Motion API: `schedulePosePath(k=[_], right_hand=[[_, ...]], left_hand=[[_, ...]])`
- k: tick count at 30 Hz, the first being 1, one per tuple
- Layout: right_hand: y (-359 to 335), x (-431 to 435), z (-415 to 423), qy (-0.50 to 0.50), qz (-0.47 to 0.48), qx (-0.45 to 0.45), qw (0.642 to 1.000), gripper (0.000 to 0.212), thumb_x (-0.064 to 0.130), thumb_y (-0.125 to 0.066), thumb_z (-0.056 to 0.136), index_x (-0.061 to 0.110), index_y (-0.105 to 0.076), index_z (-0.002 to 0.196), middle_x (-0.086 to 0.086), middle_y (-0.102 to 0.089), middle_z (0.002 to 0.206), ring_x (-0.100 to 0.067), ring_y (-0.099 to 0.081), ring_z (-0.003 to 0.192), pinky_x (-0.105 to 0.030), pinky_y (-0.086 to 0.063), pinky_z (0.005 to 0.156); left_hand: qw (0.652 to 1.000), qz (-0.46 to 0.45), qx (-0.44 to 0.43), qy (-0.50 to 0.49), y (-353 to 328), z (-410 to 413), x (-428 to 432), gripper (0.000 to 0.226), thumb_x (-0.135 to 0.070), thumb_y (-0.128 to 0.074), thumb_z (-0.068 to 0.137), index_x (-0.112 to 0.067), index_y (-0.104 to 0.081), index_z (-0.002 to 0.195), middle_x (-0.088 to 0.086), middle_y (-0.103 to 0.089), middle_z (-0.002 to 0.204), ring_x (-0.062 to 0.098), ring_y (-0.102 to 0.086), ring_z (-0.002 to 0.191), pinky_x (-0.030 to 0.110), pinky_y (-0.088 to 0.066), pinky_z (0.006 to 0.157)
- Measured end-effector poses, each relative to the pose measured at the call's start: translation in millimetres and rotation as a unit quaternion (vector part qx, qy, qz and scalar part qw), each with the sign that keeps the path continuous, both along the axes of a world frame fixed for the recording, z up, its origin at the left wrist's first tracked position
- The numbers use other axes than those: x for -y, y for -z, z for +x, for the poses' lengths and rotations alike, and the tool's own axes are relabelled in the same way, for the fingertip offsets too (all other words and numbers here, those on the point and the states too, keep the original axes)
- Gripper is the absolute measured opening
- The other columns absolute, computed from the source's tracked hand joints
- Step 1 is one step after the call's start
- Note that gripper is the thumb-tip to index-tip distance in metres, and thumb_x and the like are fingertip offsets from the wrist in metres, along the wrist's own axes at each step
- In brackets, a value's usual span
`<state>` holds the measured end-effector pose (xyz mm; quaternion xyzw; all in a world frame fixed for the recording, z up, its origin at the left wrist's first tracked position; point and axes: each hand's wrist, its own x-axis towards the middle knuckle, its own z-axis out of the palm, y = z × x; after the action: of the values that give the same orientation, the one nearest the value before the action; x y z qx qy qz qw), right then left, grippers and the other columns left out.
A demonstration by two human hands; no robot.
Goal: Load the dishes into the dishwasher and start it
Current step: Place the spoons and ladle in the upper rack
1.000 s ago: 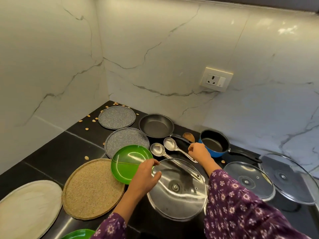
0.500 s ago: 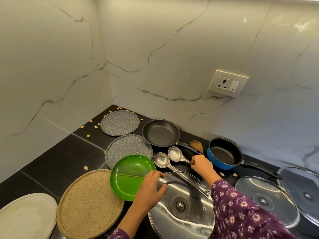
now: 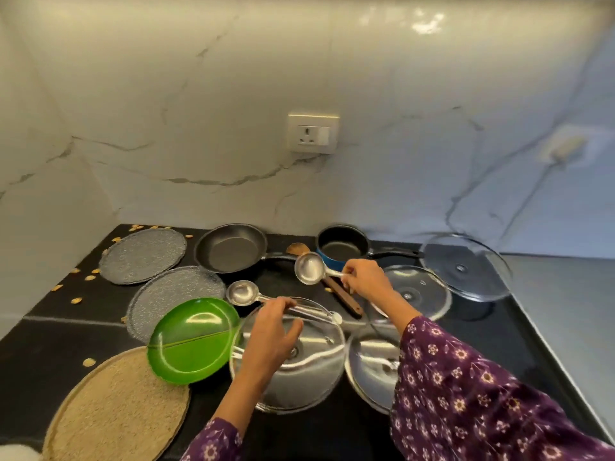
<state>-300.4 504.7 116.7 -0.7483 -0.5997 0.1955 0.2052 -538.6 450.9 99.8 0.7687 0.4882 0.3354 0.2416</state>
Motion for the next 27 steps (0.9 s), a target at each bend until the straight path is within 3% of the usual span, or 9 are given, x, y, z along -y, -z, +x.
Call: schedulePosePath(k=[2, 5, 8, 10, 14, 19, 24, 27], right_hand=[[-9, 38, 31, 0.051, 0.038, -0.063, 0.996, 0.009, 0.016, -0.064, 0.079, 0.023, -0.063, 0.074, -0.001, -0.070, 0.071, -0.017, -0.064, 0.063, -0.034, -0.053, 0.068], [-24, 107, 80, 0.132, 0.115, -0.087, 0.981, 0.015, 0.015, -0.065, 0.077, 0.027, -0.059, 0.070, 0.003, -0.068, 0.065, -0.013, -0.062, 0.060, -0.029, -0.050, 0.066], [-34, 186, 126, 0.216, 0.150, -0.095, 0.960, 0.005, 0.013, -0.065, 0.079, 0.017, -0.064, 0.075, 0.007, -0.066, 0.064, -0.002, -0.062, 0.060, -0.012, -0.046, 0.063], [-38, 243, 158, 0.280, 0.147, -0.087, 0.945, 0.003, 0.016, -0.066, 0.080, 0.018, -0.067, 0.077, 0.009, -0.066, 0.066, 0.002, -0.059, 0.061, -0.004, -0.040, 0.061], [-26, 352, 218, 0.410, 0.143, -0.102, 0.895, 0.006, 0.020, -0.063, 0.080, 0.023, -0.066, 0.075, 0.006, -0.070, 0.066, 0.000, -0.055, 0.052, -0.010, -0.040, 0.053], [-1, 469, 271, 0.534, 0.152, -0.119, 0.824, 0.009, 0.019, -0.060, 0.083, 0.019, -0.067, 0.076, 0.008, -0.069, 0.067, 0.001, -0.050, 0.045, -0.016, -0.039, 0.048], [50, 570, 317, 0.652, 0.172, -0.079, 0.735, 0.016, 0.029, -0.057, 0.086, 0.019, -0.064, 0.076, 0.004, -0.065, 0.065, -0.005, -0.052, 0.050, -0.016, -0.041, 0.046], [92, 623, 345, 0.678, 0.178, -0.075, 0.709, 0.015, 0.023, -0.056, 0.091, 0.015, -0.060, 0.079, 0.003, -0.061, 0.067, -0.006, -0.050, 0.052, -0.009, -0.039, 0.046]], left_hand=[[0.999, 0.012, 0.011, 0.044, -4, 33, 13, 0.024, -0.017, -0.067, 0.083, -0.018, -0.058, 0.105, -0.009, -0.057, 0.100, 0.008, -0.053, 0.097, 0.019, -0.037, 0.087], [0.992, 0.025, 0.004, 0.120, -2, 92, 39, 0.024, -0.017, -0.068, 0.083, -0.014, -0.060, 0.106, -0.006, -0.058, 0.101, 0.013, -0.055, 0.098, 0.015, -0.033, 0.084], [0.975, 0.021, 0.000, 0.221, 4, 158, 80, 0.024, -0.022, -0.066, 0.082, -0.012, -0.060, 0.103, 0.002, -0.062, 0.101, 0.020, -0.056, 0.097, 0.024, -0.038, 0.087], [0.958, 0.016, -0.003, 0.287, 9, 203, 116, 0.025, -0.023, -0.065, 0.082, -0.012, -0.060, 0.104, 0.002, -0.061, 0.102, 0.020, -0.056, 0.097, 0.021, -0.036, 0.087], [0.916, 0.013, -0.035, 0.401, 24, 280, 187, 0.027, -0.024, -0.064, 0.086, -0.014, -0.057, 0.111, 0.000, -0.058, 0.111, 0.019, -0.052, 0.106, 0.015, -0.030, 0.088], [0.858, 0.002, -0.084, 0.506, 41, 365, 266, 0.034, -0.022, -0.060, 0.088, -0.011, -0.055, 0.120, 0.007, -0.056, 0.117, 0.025, -0.049, 0.111, 0.028, -0.037, 0.094], [0.809, 0.032, -0.135, 0.571, 65, 453, 324, 0.030, -0.015, -0.061, 0.085, -0.006, -0.057, 0.113, 0.013, -0.057, 0.114, 0.032, -0.051, 0.107, 0.037, -0.038, 0.094], [0.789, 0.078, -0.146, 0.592, 80, 503, 346, 0.028, -0.017, -0.059, 0.085, -0.008, -0.056, 0.111, 0.009, -0.055, 0.112, 0.027, -0.050, 0.104, 0.041, -0.043, 0.091]])
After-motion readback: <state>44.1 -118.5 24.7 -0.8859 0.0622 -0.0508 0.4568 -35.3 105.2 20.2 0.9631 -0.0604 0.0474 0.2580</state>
